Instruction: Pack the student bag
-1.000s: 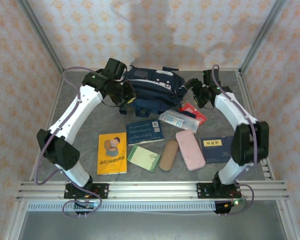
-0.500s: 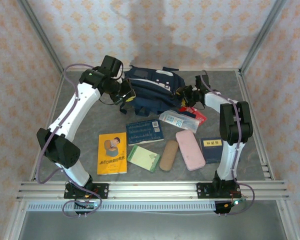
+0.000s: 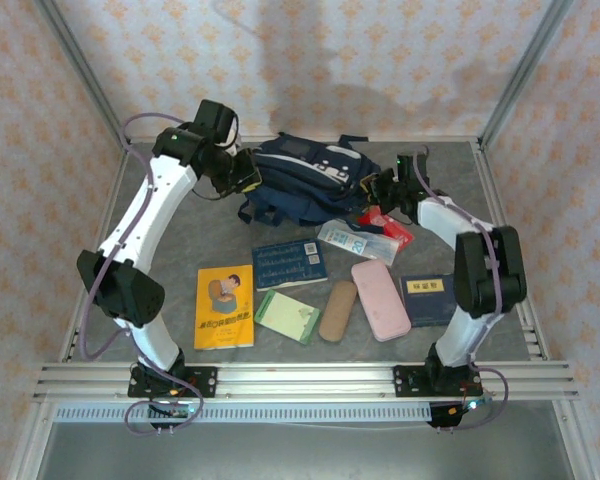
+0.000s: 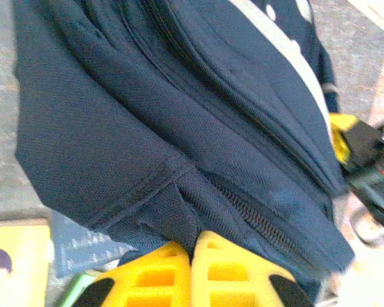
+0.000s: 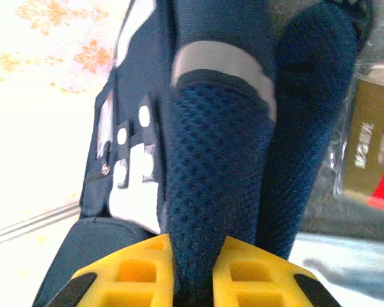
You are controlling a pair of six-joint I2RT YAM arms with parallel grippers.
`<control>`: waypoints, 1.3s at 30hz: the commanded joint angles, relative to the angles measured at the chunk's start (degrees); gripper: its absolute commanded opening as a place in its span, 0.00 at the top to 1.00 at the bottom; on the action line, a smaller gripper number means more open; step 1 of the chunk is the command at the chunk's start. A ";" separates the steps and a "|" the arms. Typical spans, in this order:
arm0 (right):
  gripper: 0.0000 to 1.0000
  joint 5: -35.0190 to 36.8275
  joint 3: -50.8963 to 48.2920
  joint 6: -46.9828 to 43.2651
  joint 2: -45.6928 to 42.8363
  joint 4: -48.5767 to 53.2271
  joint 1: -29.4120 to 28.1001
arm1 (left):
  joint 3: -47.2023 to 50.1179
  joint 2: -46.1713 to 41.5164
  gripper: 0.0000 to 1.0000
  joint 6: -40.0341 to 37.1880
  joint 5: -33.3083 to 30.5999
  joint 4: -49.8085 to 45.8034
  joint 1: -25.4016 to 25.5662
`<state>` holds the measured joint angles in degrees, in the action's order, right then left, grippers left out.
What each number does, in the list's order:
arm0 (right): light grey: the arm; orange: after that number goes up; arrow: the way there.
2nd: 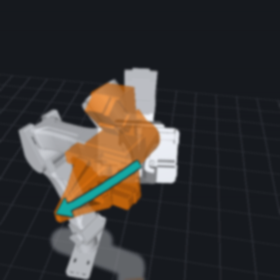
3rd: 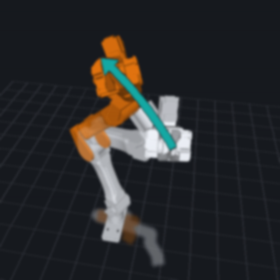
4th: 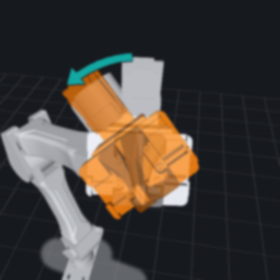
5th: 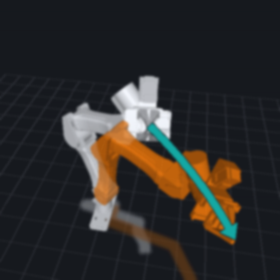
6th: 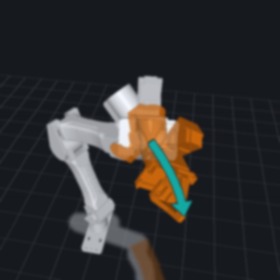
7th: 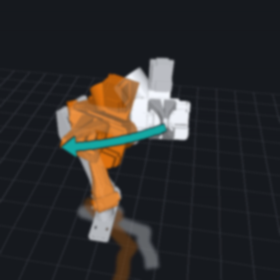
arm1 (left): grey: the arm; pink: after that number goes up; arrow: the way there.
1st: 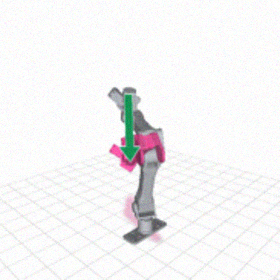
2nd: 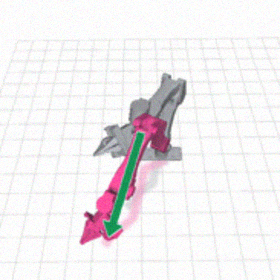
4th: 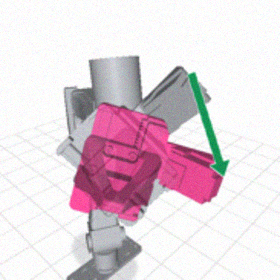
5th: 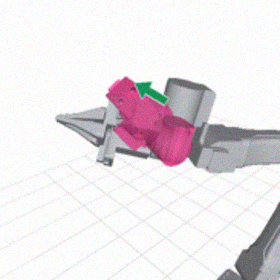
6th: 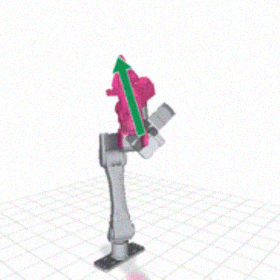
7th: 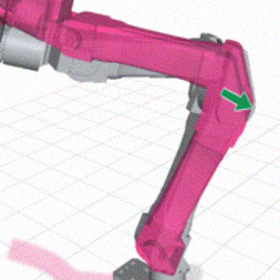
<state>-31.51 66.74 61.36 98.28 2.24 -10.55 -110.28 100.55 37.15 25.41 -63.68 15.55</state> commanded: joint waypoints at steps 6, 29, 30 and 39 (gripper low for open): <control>1.00 25.22 6.97 6.77 -16.31 27.26 -11.38 | -4.96 0.55 0.48 -4.19 -11.22 -4.93 0.34; 1.00 37.51 22.64 19.79 -10.06 47.74 -22.48 | 21.87 -15.02 0.42 16.32 -12.99 14.61 32.22; 1.00 37.19 23.43 20.02 -9.71 48.35 -22.62 | 20.63 -13.56 0.42 15.38 -13.37 14.31 33.28; 1.00 36.72 24.46 19.85 -10.87 48.52 -22.99 | 16.08 -5.35 0.52 11.36 -18.67 12.29 36.30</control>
<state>4.75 88.51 79.99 89.19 50.19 -32.97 -92.14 94.41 50.61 11.14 -50.22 51.68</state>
